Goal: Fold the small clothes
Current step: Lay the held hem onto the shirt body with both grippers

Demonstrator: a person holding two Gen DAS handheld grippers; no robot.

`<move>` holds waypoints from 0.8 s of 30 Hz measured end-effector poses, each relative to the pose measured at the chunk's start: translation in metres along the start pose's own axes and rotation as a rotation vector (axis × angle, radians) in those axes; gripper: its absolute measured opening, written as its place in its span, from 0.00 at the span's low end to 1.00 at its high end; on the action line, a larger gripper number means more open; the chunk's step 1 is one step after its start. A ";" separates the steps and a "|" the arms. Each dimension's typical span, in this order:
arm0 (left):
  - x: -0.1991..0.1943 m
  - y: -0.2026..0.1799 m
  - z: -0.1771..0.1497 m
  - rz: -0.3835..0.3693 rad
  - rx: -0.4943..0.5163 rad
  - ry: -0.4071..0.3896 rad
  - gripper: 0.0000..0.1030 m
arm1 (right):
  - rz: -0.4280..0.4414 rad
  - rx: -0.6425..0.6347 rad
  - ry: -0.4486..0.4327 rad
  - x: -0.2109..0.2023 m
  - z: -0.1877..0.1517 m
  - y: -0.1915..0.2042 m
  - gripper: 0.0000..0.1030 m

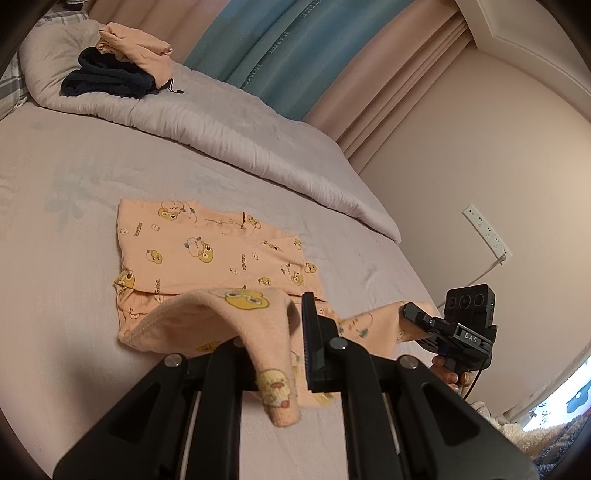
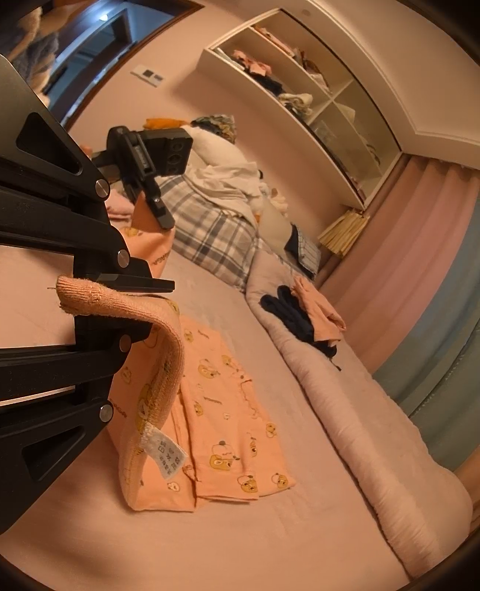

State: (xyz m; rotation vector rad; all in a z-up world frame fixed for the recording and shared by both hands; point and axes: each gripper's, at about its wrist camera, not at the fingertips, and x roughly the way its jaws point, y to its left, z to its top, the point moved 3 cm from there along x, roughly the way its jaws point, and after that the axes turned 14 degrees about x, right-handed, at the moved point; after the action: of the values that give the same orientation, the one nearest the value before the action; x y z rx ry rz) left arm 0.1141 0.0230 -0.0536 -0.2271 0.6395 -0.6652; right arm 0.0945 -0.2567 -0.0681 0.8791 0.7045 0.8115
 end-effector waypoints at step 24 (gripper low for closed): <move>0.024 0.064 0.015 0.010 -0.158 -0.050 0.07 | -0.159 -0.043 -0.014 0.023 0.036 -0.018 0.11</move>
State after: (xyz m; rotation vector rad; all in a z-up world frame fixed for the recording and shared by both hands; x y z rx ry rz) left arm 0.1699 0.0572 -0.0784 -0.3859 0.6456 -0.5977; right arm 0.1405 -0.2583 -0.0717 0.7786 0.7326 0.6755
